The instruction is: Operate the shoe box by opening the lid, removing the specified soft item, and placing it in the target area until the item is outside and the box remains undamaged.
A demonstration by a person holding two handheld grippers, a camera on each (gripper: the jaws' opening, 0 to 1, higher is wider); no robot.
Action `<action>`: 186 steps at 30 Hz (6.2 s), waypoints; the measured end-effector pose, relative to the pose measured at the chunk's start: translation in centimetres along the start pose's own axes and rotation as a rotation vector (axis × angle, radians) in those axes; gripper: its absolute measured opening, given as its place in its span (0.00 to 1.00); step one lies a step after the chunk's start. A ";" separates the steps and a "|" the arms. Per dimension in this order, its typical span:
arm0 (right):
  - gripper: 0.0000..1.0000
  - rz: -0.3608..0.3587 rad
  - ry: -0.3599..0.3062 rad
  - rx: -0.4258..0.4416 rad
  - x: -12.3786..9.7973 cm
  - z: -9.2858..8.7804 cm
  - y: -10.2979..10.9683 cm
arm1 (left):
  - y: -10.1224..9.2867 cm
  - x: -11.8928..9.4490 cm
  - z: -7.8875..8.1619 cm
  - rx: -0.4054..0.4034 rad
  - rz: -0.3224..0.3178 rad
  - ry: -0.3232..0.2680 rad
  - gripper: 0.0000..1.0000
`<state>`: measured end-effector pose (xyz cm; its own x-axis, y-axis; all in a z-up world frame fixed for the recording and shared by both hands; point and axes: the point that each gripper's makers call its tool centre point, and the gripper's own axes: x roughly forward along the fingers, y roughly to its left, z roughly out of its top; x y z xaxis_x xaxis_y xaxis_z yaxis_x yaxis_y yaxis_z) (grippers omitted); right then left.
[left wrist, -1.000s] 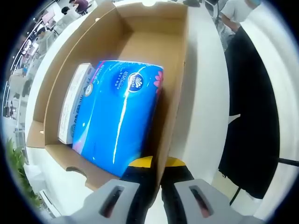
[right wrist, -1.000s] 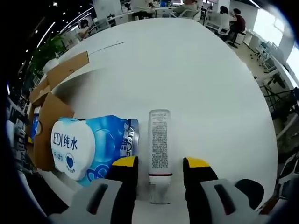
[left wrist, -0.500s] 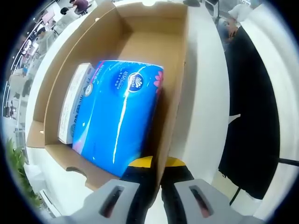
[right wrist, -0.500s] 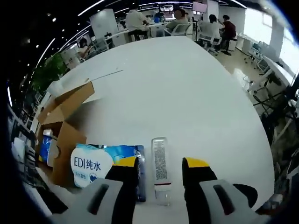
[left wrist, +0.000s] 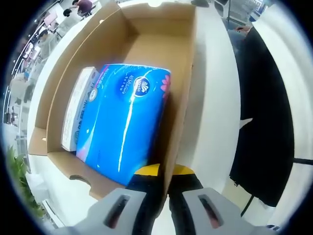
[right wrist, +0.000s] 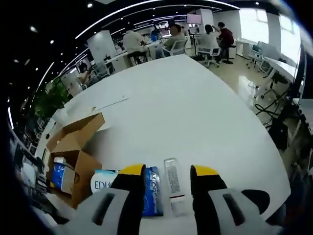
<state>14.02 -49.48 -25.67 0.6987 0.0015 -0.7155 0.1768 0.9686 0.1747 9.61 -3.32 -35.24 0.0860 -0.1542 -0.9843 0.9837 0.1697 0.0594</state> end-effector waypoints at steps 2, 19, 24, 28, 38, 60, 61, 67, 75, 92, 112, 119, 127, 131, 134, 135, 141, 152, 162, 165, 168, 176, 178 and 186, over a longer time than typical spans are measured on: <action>0.35 -0.001 -0.018 -0.061 -0.3 0.6 0.1 | 0.0 0.0 0.0 0.002 0.001 -0.004 0.04; 0.51 0.037 -0.113 -0.200 -2.6 3.7 2.7 | 0.0 0.0 0.0 0.017 -0.001 -0.005 0.04; 0.56 0.037 -0.120 -0.202 -3.0 3.8 3.5 | 0.0 -0.1 0.0 0.006 0.004 -0.007 0.04; 0.60 0.081 -0.176 -0.083 -3.5 4.2 5.4 | 0.0 0.0 0.0 0.011 0.005 -0.007 0.04; 0.55 0.131 -0.192 -0.163 -3.2 4.9 8.2 | -0.1 0.0 0.0 0.015 0.001 -0.007 0.04; 0.37 0.369 -0.056 -0.266 -0.9 1.4 15.6 | -0.1 -0.1 0.1 0.001 -0.008 -0.003 0.04; 0.37 0.372 -0.055 -0.266 -0.8 1.3 15.7 | -0.1 -0.1 0.0 0.001 -0.008 -0.003 0.04; 0.37 0.412 -0.028 -0.289 -0.3 0.3 17.4 | -0.1 -0.1 0.0 0.005 0.002 -0.013 0.04; 0.45 0.483 -0.016 -0.391 -0.3 -1.1 21.1 | -0.1 -0.1 0.1 0.022 0.004 -0.015 0.04; 0.43 0.524 -0.002 -0.452 -1.4 -2.7 23.7 | 0.0 -0.1 0.0 0.032 0.015 -0.022 0.04; 0.42 0.555 0.012 -0.450 -1.3 -3.5 25.0 | -0.1 -0.1 0.1 0.038 0.011 -0.019 0.04; 0.41 0.556 -0.005 -0.578 -0.6 -3.9 26.2 | -0.1 -0.1 0.1 0.036 0.014 -0.019 0.04; 0.48 0.652 0.007 -0.739 -0.6 -6.4 30.1 | -0.1 -0.1 0.0 0.027 0.002 -0.013 0.04; 0.49 0.686 0.023 -0.790 0.0 -7.2 31.5 | -0.1 -0.1 0.0 0.034 0.012 -0.018 0.04; 0.50 0.707 0.026 -0.812 0.4 -7.5 32.6 | -0.1 -0.1 0.0 0.036 0.018 -0.021 0.04; 0.50 0.722 0.039 -0.825 0.7 -7.8 33.1 | -0.1 -0.1 0.0 0.040 0.018 -0.022 0.04; 0.60 0.806 0.079 -0.928 1.3 -10.0 35.3 | -0.1 -0.1 0.1 0.044 0.016 -0.022 0.04; 0.59 0.836 0.076 -1.078 1.7 -10.3 36.2 | -0.1 -0.1 0.1 0.044 0.021 -0.022 0.04; 0.60 0.925 0.095 -1.167 2.0 -11.7 37.8 | -0.1 -0.1 0.1 0.044 0.020 -0.021 0.04; 0.61 0.911 0.103 -1.182 2.5 -11.8 37.8 | -0.1 -0.1 0.1 0.035 0.015 -0.018 0.04; 0.61 0.905 0.121 -1.198 3.4 -12.3 37.8 | -0.1 -0.2 0.1 0.043 0.022 -0.021 0.04; 0.59 0.898 0.156 -1.276 4.7 -13.2 38.5 | -0.1 -0.1 0.0 0.039 0.011 -0.018 0.04; 0.59 0.898 0.171 -1.284 4.9 -13.4 38.7 | -0.1 -0.2 0.1 0.043 0.014 -0.019 0.04; 0.58 0.925 0.163 -1.374 5.8 -13.8 38.3 | -0.1 -0.2 0.1 0.052 0.011 -0.021 0.04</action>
<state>15.28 -8.91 -32.50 0.1220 0.6005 -0.7903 -0.9916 0.1080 -0.0710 9.55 -3.35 -35.07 0.0995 -0.1735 -0.9798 0.9895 0.1208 0.0791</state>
